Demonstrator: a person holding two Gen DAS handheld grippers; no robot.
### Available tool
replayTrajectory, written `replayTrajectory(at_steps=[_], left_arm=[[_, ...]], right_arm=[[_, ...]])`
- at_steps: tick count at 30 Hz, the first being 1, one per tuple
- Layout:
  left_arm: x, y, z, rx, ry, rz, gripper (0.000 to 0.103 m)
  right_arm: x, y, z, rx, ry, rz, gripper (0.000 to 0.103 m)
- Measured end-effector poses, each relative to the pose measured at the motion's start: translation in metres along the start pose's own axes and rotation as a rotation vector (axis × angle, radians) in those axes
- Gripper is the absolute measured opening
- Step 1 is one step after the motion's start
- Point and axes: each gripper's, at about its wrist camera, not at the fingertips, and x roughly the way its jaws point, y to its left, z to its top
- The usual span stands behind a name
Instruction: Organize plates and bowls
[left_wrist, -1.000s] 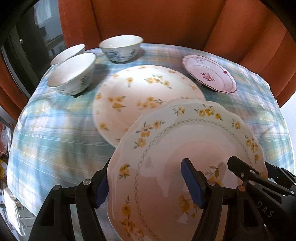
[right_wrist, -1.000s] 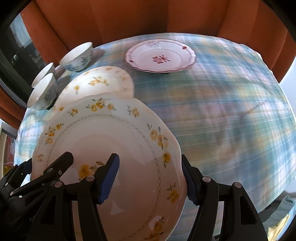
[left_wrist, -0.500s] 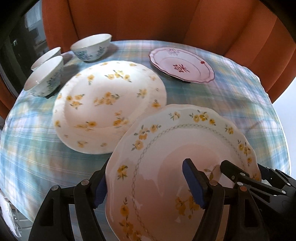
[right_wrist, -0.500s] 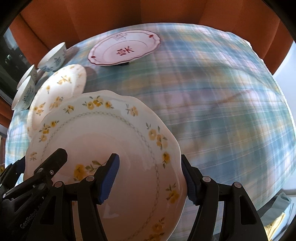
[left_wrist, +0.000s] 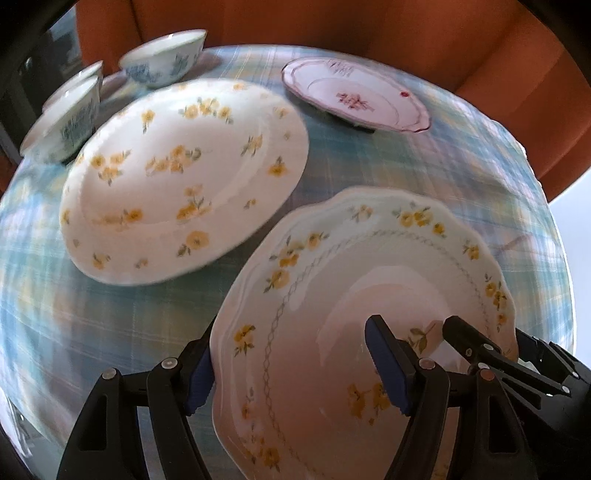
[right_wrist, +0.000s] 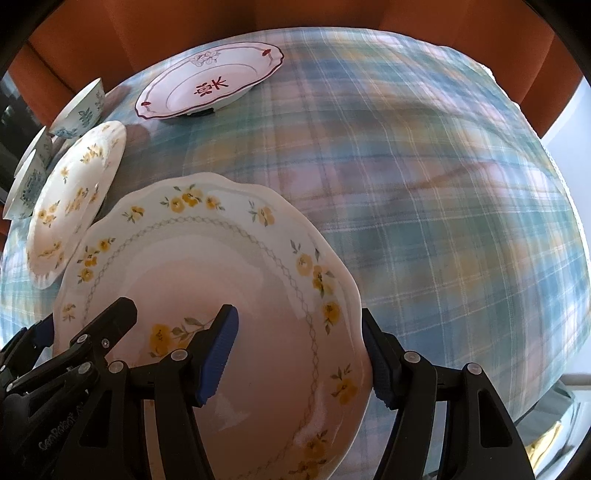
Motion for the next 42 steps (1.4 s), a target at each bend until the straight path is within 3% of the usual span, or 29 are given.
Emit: replayTrajectory(at_steps=[8,13,19,32,42], left_arm=[[-0.003,0.001,0.001,0.01,0.024,-0.009,0.077],[-0.022,0.008,0.002,0.025,-0.015,0.002,0.089],[-0.039,0.028,0.006,0.037,-0.064,-0.001,0.095],[-0.078,0.109,0.035,0.081,-0.111,-0.006,0.099],[-0.08,0.16,0.062,0.129,-0.133,-0.004,0.099]], right_arm=[[0.002,0.001,0.002,-0.008,0.007,-0.014,0.07],[-0.014,0.003,-0.001,-0.002,-0.012,-0.029,0.072],[-0.034,0.012,-0.005,0.006,-0.047,-0.039,0.078],[-0.07,0.095,-0.005,0.027,-0.162,-0.011,0.078],[-0.078,0.158,0.014,0.06,-0.231,-0.034,0.078]])
